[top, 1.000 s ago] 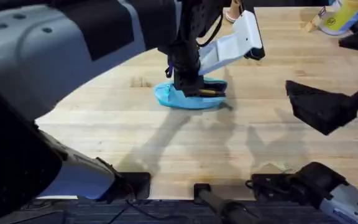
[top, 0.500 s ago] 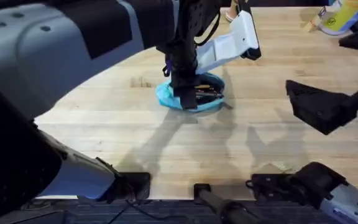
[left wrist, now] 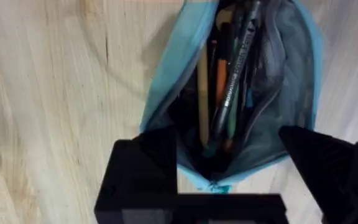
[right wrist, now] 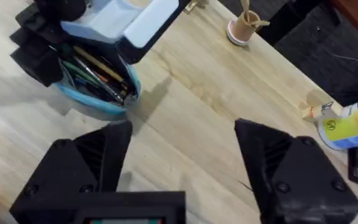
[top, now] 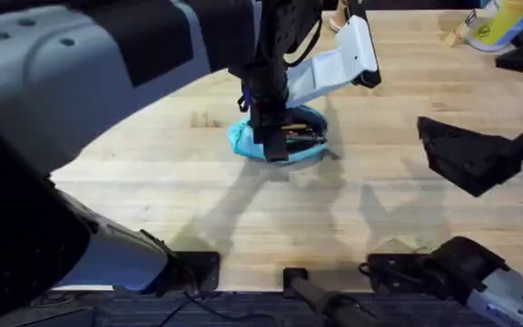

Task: Unzip the bag, pick up the pens from the table one at a time and place them inside, then zip the bag closed.

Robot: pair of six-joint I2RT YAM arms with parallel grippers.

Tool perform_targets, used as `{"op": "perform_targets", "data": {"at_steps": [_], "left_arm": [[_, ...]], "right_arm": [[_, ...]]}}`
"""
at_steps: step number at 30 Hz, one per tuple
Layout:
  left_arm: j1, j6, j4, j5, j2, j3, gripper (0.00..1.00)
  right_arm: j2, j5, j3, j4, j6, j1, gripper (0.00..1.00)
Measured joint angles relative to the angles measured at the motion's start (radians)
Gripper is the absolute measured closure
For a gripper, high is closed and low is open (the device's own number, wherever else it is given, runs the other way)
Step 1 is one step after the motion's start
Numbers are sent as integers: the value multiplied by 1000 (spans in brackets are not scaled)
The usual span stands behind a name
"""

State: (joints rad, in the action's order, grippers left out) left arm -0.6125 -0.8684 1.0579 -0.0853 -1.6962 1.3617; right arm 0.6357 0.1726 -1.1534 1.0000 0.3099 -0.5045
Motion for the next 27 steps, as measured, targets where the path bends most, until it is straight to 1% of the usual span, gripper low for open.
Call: {"op": "perform_targets", "data": {"at_steps": [4, 8, 12, 15, 20, 23, 27], "left_arm": [[0, 0, -12, 0, 8, -2, 7], [9, 0, -37, 0, 60, -9, 7], [44, 0, -53, -1, 157, -10, 7], [96, 0, -52, -26, 229, -10, 7], [211, -6, -35, -116, 298, -10, 7], [272, -40, 33, -162, 319, -10, 7], [319, -101, 129, -192, 330, -10, 6]], "right_arm": [[0, 0, 0, 0, 0, 0, 3], [0, 0, 0, 0, 0, 0, 3], [0, 0, 0, 0, 0, 0, 3], [0, 0, 0, 0, 0, 0, 3], [0, 0, 0, 0, 0, 0, 3], [0, 0, 0, 0, 0, 0, 3], [0, 0, 0, -4, 0, 0, 4]]}}
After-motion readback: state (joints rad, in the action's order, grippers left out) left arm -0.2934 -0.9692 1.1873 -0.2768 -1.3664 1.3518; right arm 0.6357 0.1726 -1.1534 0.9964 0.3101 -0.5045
